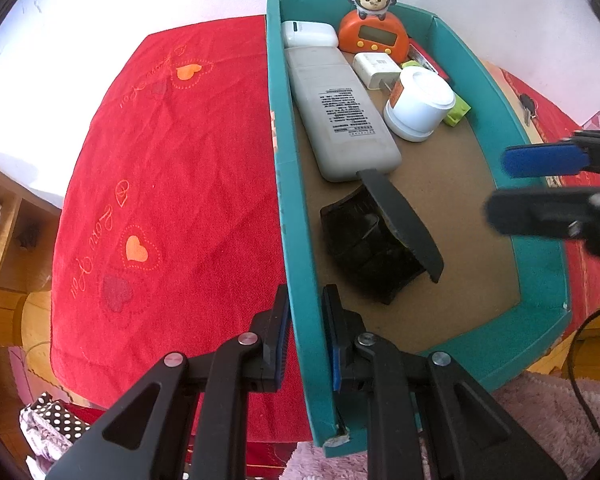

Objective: Organize objects
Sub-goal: 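Withdraw the right gripper and reach to the black car keys, then grasp the car keys by the fob with the right gripper, then carry the car keys into the teal box beside the black object, then open the right gripper to release the car keys in the box, then withdraw the right gripper and reach to the white ID card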

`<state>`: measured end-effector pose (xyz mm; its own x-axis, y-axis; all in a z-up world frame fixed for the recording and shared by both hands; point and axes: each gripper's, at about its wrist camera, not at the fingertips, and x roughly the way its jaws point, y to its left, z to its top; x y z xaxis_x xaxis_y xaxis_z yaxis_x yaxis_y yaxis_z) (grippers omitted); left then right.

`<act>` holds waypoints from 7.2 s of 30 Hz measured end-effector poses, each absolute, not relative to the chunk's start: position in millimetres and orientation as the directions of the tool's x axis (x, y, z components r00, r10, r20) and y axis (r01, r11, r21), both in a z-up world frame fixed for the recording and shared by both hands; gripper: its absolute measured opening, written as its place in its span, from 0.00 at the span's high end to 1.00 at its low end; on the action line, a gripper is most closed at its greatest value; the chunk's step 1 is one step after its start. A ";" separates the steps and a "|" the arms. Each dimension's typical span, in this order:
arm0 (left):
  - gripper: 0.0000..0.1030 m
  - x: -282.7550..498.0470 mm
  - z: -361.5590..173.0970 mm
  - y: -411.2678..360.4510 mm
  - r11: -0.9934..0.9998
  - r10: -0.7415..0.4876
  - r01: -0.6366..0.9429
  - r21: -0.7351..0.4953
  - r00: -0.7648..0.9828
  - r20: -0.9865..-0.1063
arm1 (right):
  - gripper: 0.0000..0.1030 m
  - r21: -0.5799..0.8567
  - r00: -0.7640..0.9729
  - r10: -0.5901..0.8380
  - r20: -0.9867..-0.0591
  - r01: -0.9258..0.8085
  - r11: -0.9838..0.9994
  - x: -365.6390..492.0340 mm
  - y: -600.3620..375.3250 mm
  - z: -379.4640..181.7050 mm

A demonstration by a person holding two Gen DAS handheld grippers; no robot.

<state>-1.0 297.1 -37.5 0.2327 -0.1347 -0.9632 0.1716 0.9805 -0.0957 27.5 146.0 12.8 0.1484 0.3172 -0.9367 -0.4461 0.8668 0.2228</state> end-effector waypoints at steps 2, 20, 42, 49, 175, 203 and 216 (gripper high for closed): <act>0.86 -0.8 -37.8 296.7 0.980 -0.132 0.174 -0.093 0.232 -0.964 | 0.42 0.203 0.182 0.302 -0.936 -0.424 0.883 22.8 129.2 19.3; 0.86 -6.2 -37.2 294.4 0.973 -0.135 0.215 -0.080 0.258 -0.957 | 0.42 0.079 0.260 0.088 -0.961 -0.043 0.996 56.4 -51.6 8.1; 0.86 -18.5 -36.6 288.6 0.980 -0.110 0.191 -0.056 0.287 -0.951 | 0.51 0.046 0.309 0.033 -0.950 0.037 0.998 141.9 -110.4 -23.8; 0.86 -17.8 -36.8 284.1 0.982 -0.102 0.183 -0.049 0.290 -0.952 | 0.71 0.073 0.320 0.085 -0.943 -0.048 0.996 118.7 -93.3 -17.6; 0.86 -34.9 -31.6 287.1 0.966 -0.146 0.249 -0.063 0.328 -0.933 | 0.65 0.065 0.068 0.113 -0.991 -0.490 0.869 -0.6 156.1 -20.2; 0.86 -32.8 -32.2 287.2 0.966 -0.144 0.251 -0.062 0.321 -0.936 | 0.62 0.240 0.176 0.332 -0.927 -0.403 0.883 -2.0 106.1 32.6; 0.86 -32.3 -32.7 286.7 0.965 -0.144 0.256 -0.061 0.317 -0.937 | 0.59 0.137 0.264 0.152 -0.953 -0.075 0.988 -16.4 -16.6 38.7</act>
